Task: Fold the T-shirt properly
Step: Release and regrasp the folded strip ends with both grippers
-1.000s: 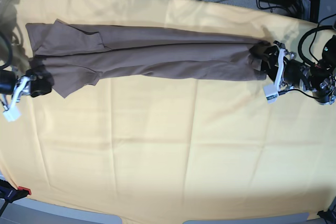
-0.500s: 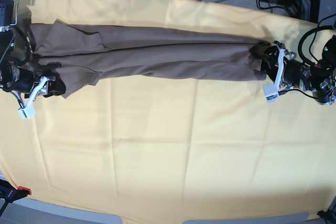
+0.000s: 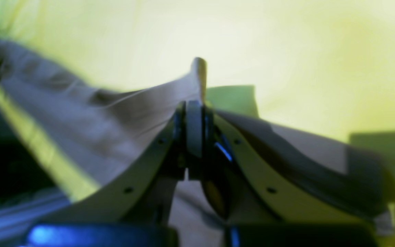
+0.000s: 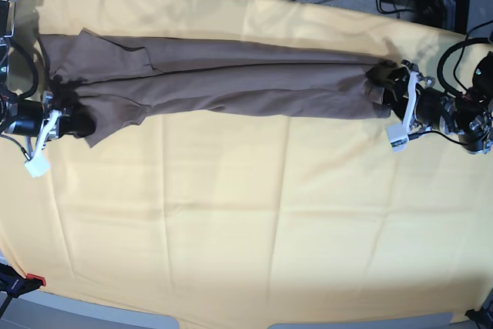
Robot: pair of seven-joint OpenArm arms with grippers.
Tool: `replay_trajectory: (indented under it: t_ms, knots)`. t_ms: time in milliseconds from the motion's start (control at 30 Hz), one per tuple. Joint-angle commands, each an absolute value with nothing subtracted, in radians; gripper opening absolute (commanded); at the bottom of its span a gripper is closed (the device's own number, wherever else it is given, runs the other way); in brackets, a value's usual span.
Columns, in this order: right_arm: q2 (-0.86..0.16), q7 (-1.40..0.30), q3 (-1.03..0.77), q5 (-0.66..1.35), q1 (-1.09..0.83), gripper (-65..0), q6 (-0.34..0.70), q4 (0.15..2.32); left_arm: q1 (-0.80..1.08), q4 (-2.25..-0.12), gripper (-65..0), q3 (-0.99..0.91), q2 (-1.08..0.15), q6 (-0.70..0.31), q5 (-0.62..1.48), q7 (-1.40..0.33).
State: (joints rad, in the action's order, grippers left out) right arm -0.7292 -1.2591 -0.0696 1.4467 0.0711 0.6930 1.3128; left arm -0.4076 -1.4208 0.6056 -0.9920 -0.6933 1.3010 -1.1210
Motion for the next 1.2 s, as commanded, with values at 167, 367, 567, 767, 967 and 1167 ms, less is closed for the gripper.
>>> replay_trajectory:
  t_ms: [167,367,567,767,967,1167]
  knots:
    - [-0.763,-1.279,-0.080,1.484,-0.036,-65.0,0.698,1.512,-0.427,-1.429,-35.1,0.593,-1.014,-0.698,1.306,-1.114]
    - [-0.812,-1.345,-0.080,1.484,-0.099,-65.0,0.698,1.599,-0.427,-1.429,-35.1,0.593,-1.014,-0.698,1.306,-1.114]
    - [-0.842,-1.396,-0.080,1.401,-0.109,-65.0,0.698,1.598,-0.427,-1.429,-35.1,0.593,-1.014,-0.698,1.310,-1.114]
    - [-0.889,-1.396,-0.080,1.386,-0.142,-65.0,0.698,1.598,-0.428,-1.429,-35.1,0.593,-1.015,-0.698,1.311,-1.114]
    - [-0.890,-1.396,-0.080,1.314,-0.175,-62.2,0.698,1.598,-0.459,-1.429,-35.1,0.592,-1.017,-0.698,1.312,-1.114]
    - [-0.948,-1.396,-0.080,1.386,-0.166,-34.4,0.698,1.606,-0.532,-1.429,-35.1,0.581,-1.024,-0.698,1.313,-1.122]
